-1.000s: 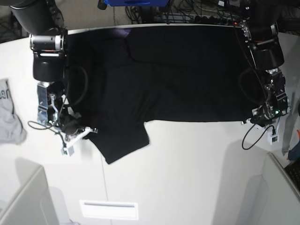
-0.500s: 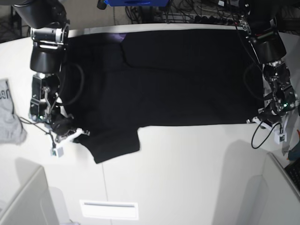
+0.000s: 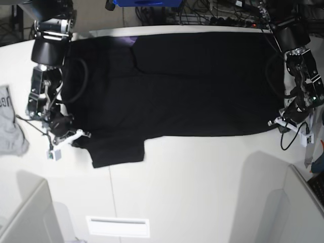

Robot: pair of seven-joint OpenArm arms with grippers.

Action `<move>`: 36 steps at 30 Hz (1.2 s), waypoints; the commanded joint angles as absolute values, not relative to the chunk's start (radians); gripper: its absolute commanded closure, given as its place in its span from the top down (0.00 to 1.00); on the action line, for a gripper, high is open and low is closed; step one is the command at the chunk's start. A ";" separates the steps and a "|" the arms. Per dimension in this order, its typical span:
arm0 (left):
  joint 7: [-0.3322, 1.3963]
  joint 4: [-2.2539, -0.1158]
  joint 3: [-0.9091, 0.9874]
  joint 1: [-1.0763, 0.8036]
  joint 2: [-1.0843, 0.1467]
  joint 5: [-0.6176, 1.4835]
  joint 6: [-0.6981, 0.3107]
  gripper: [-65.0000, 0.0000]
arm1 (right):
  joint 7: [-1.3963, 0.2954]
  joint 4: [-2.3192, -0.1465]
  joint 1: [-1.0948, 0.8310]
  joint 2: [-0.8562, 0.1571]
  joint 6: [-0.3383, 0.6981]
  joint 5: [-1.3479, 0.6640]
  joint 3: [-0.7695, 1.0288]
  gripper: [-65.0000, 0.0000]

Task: Fold the T-shirt properly
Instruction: 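Fold the hem over toward the shoulders with both grippers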

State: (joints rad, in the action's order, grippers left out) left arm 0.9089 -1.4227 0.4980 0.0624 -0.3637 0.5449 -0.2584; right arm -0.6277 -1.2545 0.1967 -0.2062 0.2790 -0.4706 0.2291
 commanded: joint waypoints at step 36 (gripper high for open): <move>1.141 -1.782 0.624 -0.343 -0.397 0.627 -0.351 0.00 | -0.947 -2.005 -0.328 0.013 0.424 -0.493 0.690 0.00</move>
State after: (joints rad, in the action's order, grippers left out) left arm 1.1557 -1.7599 0.6155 -0.3450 -0.3790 0.6189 -0.3508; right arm -0.9722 -1.9854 -0.3313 0.0261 0.4164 -0.4805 0.6838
